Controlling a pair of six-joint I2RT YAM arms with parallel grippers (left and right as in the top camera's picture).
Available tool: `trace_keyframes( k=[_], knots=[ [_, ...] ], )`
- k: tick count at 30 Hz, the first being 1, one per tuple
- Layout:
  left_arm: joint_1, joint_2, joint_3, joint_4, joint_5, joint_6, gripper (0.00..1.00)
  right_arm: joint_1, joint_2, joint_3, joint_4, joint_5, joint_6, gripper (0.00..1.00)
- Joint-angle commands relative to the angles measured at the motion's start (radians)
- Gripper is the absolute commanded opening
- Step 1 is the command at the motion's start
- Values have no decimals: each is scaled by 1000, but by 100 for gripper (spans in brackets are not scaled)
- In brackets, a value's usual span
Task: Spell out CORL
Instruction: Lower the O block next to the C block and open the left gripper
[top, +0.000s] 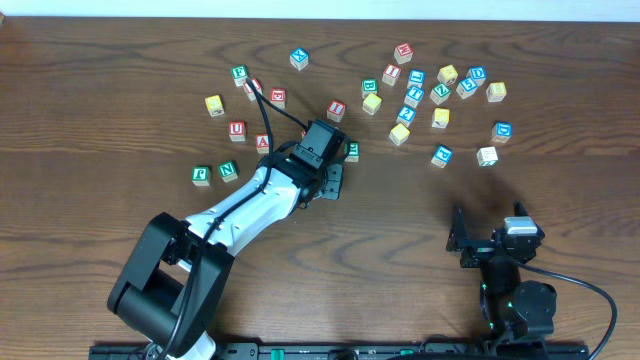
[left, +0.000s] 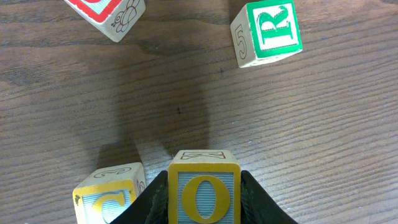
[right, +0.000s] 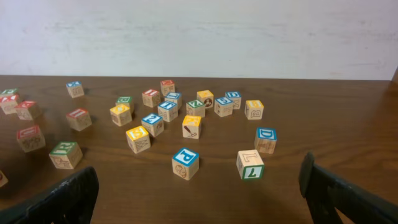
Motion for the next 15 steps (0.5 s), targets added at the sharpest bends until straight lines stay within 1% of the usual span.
trace_keyframes(
  k=[1,5,15],
  knots=[
    [-5,11,-6,3,-27,-5,8,-5,-5,-1,-3,1,-4,99],
    [-19,11,-19,7,-87,-5,8,-5,-5,-1,-3,1,-4,99],
    [-33,11,-39,31,-88,-5,8,-5,-5,-1,-3,1,-4,99]
  ],
)
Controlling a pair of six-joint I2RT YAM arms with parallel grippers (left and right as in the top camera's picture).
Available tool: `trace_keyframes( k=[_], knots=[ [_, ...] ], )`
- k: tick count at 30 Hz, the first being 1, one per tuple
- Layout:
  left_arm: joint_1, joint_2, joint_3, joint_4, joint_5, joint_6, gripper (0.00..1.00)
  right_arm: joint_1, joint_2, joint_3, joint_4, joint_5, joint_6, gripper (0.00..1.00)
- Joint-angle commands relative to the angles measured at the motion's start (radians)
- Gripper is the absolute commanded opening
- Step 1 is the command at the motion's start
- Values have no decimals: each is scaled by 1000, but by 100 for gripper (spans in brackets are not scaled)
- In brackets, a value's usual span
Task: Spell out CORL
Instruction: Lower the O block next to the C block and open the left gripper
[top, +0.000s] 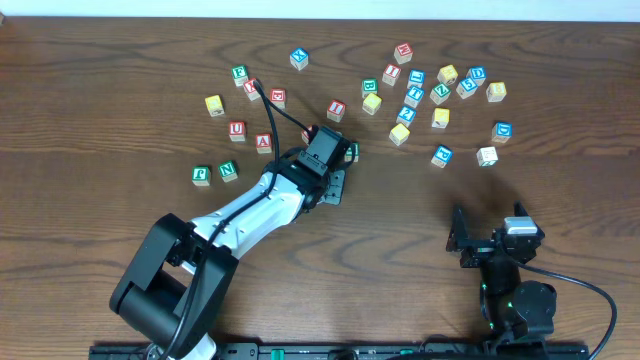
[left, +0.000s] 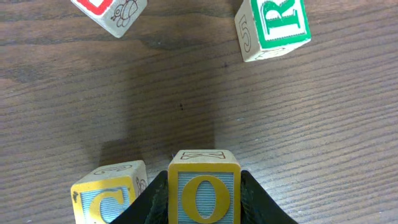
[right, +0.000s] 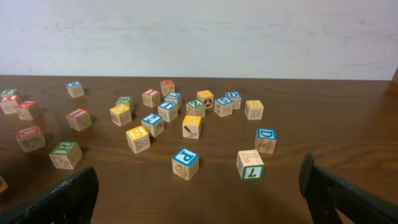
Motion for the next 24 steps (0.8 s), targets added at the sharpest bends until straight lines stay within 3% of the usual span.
trace_keyframes(
  k=[1,24],
  knots=[
    [-2,11,-12,6,-24,-4,8,-5,-5,-1,-3,1,-4,99],
    [-2,77,-13,35,-24,-4,8,-5,-5,-1,-3,2,-4,99]
  ],
)
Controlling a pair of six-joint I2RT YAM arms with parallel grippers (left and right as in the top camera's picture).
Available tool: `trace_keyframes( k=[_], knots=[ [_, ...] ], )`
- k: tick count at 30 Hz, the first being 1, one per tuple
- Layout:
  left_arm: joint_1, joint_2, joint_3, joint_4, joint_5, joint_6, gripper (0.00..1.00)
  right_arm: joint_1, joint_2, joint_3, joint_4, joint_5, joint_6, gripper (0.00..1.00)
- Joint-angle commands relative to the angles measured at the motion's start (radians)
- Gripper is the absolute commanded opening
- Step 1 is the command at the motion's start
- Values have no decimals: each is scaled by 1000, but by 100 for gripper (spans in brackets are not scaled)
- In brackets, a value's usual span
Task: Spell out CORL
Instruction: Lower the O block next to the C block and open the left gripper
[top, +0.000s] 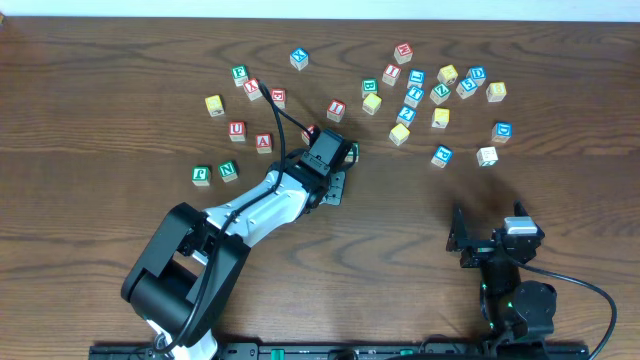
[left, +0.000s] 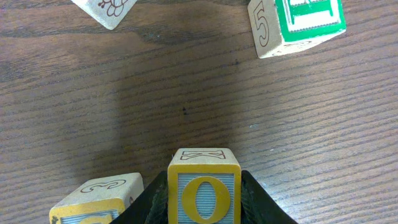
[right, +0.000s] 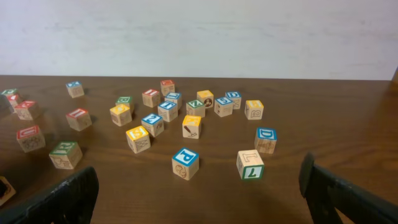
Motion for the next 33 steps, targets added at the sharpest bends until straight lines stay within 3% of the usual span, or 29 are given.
trace_keyframes(
  k=[1,27,33],
  knots=[
    [-1,19,-13,1,-10,-4,8,-5,-5,-1,-3,1,-4,99],
    [-1,19,-13,-4,-39,-5,8,-5,-5,-1,-3,1,-4,99],
    [-1,19,-13,-3,-39,-5,27,-5,-5,-1,-3,2,-4,99]
  ],
)
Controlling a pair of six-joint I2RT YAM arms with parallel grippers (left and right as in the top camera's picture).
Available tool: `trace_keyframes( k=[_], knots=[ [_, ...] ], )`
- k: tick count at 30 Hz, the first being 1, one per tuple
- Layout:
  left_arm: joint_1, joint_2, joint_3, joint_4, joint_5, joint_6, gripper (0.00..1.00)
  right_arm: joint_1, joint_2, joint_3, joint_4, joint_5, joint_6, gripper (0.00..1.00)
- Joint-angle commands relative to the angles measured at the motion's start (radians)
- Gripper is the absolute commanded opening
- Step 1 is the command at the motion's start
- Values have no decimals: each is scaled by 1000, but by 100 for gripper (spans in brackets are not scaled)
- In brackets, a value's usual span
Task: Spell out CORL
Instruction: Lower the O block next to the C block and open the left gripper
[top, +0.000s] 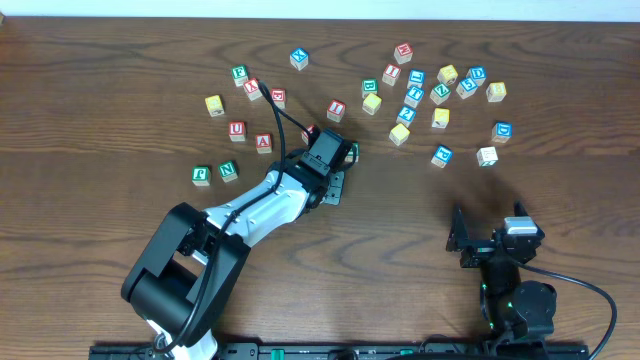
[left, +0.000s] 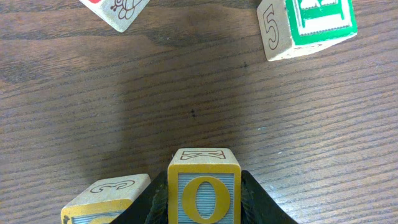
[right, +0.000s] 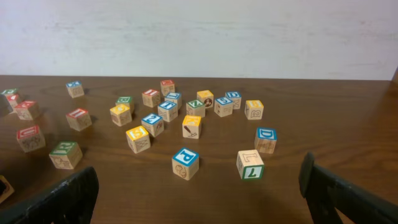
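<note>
My left gripper (left: 204, 200) is shut on the yellow O block (left: 204, 186), low over the wood. Just to its left lies the yellow C block (left: 107, 200), its face cut off by the frame. A green R block (left: 309, 25) lies ahead to the right. In the overhead view the left gripper (top: 335, 181) sits mid-table with the R block (top: 352, 151) just beyond it. My right gripper (right: 199, 205) rests open near the front right, also seen in the overhead view (top: 490, 242). The L block (right: 250, 164), with a green 7 on its side, lies ahead of it.
A red block (left: 116, 9) lies ahead left of the left gripper. Several lettered blocks are scattered over the far half of the table, among them a blue P block (right: 185, 162) and a D block (right: 266, 140). Green blocks (top: 214, 172) lie at the left.
The left gripper, still shut on the O block, has shifted very slightly; the R block, red block and C block sit a touch further right in its view. The right arm has not moved.
The left gripper held the O block throughout, to the right of the C block, whose letter then showed. It then stood further right and nearer the R block. By now the C block is largely cut off at the frame's bottom. The right gripper stayed open and still.
</note>
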Motion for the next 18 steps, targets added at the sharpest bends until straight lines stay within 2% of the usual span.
trace_keyframes(
  k=[1,2,3,5,18],
  knots=[
    [-1,19,-13,-3,-16,-5,30,-5,-5,-1,-3,2,-4,99],
    [-1,19,-13,-3,-16,-5,33,-5,-5,-1,-3,2,-4,99],
    [-1,19,-13,-3,-16,-5,44,-5,-5,-1,-3,2,-4,99],
    [-1,19,-13,-2,-16,-5,51,-5,-5,-1,-3,2,-4,99],
    [-1,18,-13,23,-16,-4,52,-5,-5,-1,-3,2,-4,99]
  ],
)
